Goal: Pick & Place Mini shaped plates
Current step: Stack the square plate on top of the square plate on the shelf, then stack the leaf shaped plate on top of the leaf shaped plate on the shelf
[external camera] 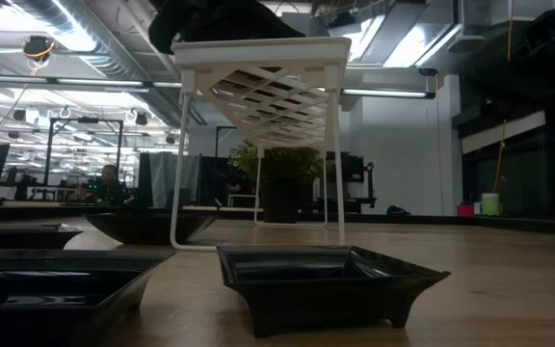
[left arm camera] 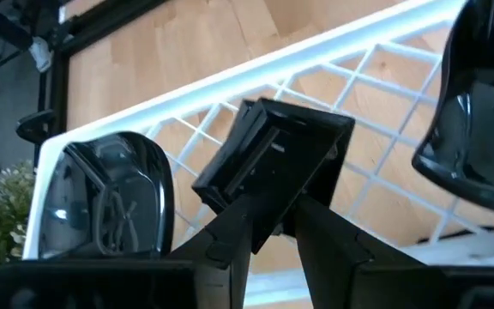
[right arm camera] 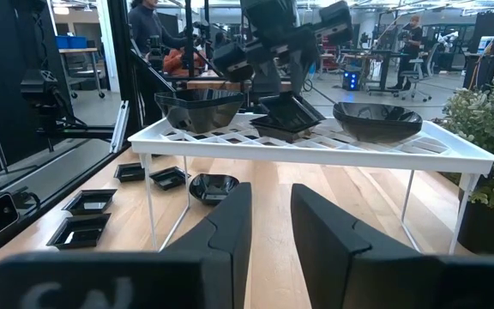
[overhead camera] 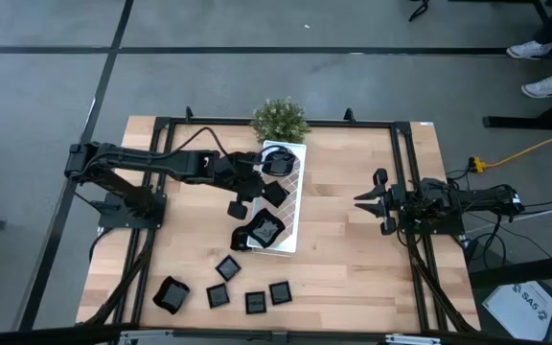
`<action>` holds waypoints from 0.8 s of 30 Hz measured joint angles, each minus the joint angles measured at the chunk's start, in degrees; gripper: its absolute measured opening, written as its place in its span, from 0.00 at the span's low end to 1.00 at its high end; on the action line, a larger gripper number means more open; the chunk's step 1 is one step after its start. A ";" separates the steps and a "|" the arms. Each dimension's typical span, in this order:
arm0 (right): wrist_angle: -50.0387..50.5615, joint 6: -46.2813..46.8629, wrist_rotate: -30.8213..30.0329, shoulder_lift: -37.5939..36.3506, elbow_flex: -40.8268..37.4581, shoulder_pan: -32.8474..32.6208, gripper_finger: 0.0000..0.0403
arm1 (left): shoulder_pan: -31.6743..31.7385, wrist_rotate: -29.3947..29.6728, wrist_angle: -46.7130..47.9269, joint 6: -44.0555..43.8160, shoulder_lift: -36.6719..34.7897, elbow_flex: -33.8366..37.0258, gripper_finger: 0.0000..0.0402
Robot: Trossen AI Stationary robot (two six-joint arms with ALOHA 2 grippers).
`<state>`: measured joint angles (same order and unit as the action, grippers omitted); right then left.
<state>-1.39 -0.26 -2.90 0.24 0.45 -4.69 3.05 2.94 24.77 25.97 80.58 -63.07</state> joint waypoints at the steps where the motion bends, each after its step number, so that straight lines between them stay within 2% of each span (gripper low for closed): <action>1: 0.00 -0.01 0.01 -0.01 0.00 0.00 0.21 | 0.00 0.00 -0.46 -0.23 0.00 0.00 0.21; 10: -0.01 0.00 0.01 0.00 0.00 0.01 0.21 | 0.00 -0.16 -1.02 -6.37 -0.02 0.00 0.21; 17: 0.00 -0.01 0.01 -0.01 0.00 0.00 0.21 | 0.00 -3.91 -1.00 -9.69 -0.02 0.00 0.21; 24: 0.00 -0.01 0.01 0.01 0.00 0.00 0.21 | 0.00 -5.09 -0.95 -11.29 -0.02 0.00 0.25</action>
<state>-1.39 -0.27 -2.90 0.25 0.45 -4.69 3.05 -2.15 23.81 14.68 80.55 -63.07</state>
